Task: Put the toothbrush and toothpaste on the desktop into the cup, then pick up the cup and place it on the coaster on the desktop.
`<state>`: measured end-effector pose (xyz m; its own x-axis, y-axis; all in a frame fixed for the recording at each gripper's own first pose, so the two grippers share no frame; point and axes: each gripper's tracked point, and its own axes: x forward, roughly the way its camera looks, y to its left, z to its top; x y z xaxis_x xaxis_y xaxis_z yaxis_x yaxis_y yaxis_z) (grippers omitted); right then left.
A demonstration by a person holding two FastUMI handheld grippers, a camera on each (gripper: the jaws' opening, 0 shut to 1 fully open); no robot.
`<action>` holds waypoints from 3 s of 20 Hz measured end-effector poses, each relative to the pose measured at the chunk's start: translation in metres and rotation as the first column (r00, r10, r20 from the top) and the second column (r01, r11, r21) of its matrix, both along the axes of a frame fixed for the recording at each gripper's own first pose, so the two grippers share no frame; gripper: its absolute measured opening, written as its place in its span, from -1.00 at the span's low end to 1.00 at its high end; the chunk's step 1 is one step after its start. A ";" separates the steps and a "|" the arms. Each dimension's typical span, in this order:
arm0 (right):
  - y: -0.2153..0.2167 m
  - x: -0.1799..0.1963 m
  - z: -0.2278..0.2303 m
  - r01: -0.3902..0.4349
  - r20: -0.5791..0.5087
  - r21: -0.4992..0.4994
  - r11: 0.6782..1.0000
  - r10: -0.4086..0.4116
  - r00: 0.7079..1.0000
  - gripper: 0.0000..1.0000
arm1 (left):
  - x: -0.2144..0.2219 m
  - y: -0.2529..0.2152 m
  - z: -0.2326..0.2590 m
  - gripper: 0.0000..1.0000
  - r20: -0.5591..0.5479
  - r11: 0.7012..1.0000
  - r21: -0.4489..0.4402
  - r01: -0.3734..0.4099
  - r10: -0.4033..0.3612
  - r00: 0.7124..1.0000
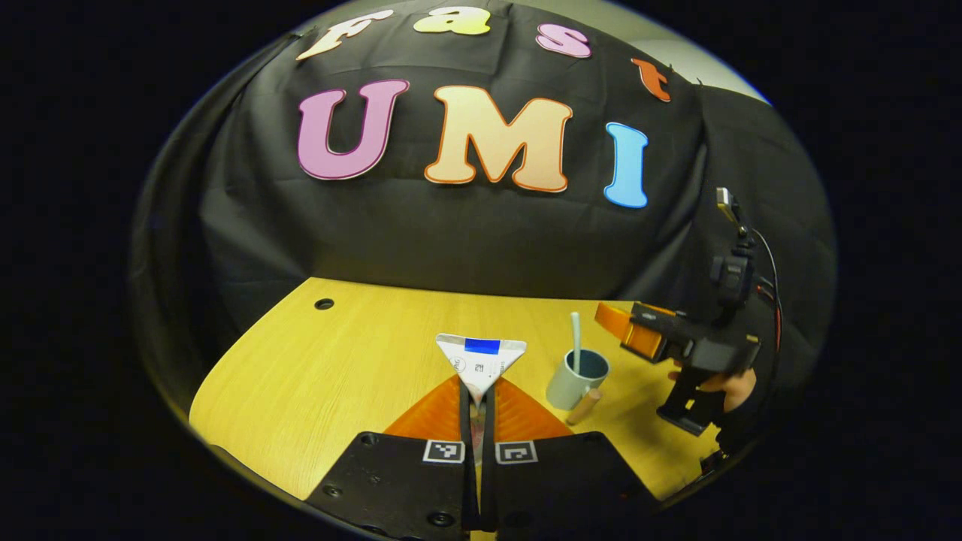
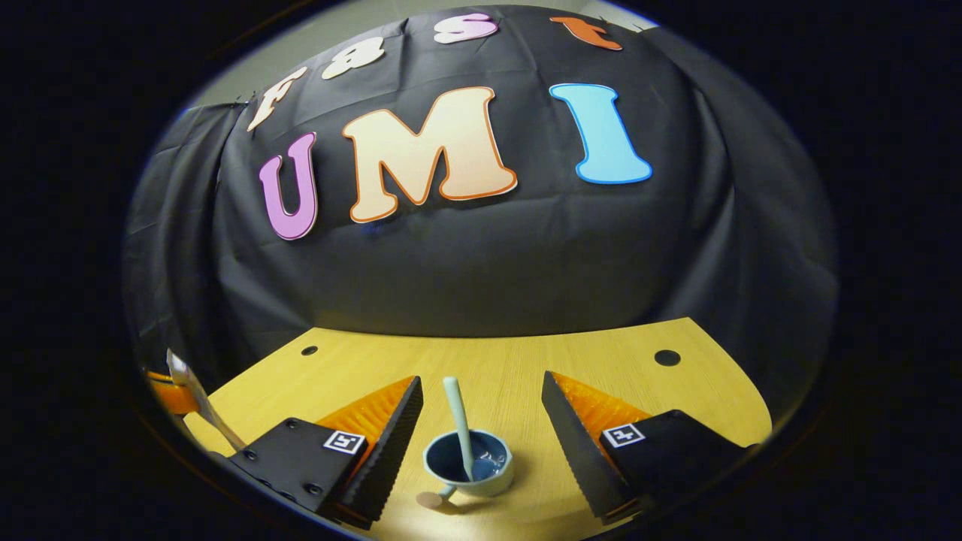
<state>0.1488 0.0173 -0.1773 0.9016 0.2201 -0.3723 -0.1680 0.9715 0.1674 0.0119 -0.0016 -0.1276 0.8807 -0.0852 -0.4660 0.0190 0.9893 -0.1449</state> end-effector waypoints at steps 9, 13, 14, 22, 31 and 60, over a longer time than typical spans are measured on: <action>-0.054 -0.055 -0.007 0.046 -0.042 -0.057 0.997 -0.048 0.998 0.97 | 0.087 -0.073 0.025 -0.99 0.135 0.985 -0.080 0.154 -0.142 0.981; -0.072 -0.072 -0.008 0.070 -0.059 -0.070 0.995 -0.074 0.995 0.90 | 0.108 -0.111 0.018 -0.99 0.146 0.970 -0.105 0.220 -0.204 0.968; -0.076 -0.076 -0.008 0.075 -0.062 -0.076 0.994 -0.080 0.995 0.97 | 0.113 -0.119 0.015 -0.99 0.146 0.967 -0.110 0.232 -0.215 0.966; -0.092 -0.084 -0.015 0.086 -0.094 -0.099 0.991 -0.095 0.991 0.97 | 0.128 -0.157 -0.039 -0.96 0.039 0.953 -0.174 0.247 -0.244 0.969; -0.072 -0.087 -0.020 -0.006 -0.170 -0.066 0.998 -0.006 0.985 0.92 | 0.106 -0.155 -0.058 0.16 0.023 0.974 -0.138 0.177 -0.176 0.984; 0.032 -0.073 -0.136 -0.073 -0.798 -0.119 0.990 -0.052 0.601 0.96 | -0.048 0.117 -0.086 0.90 -0.061 0.982 -0.045 -0.183 0.180 0.982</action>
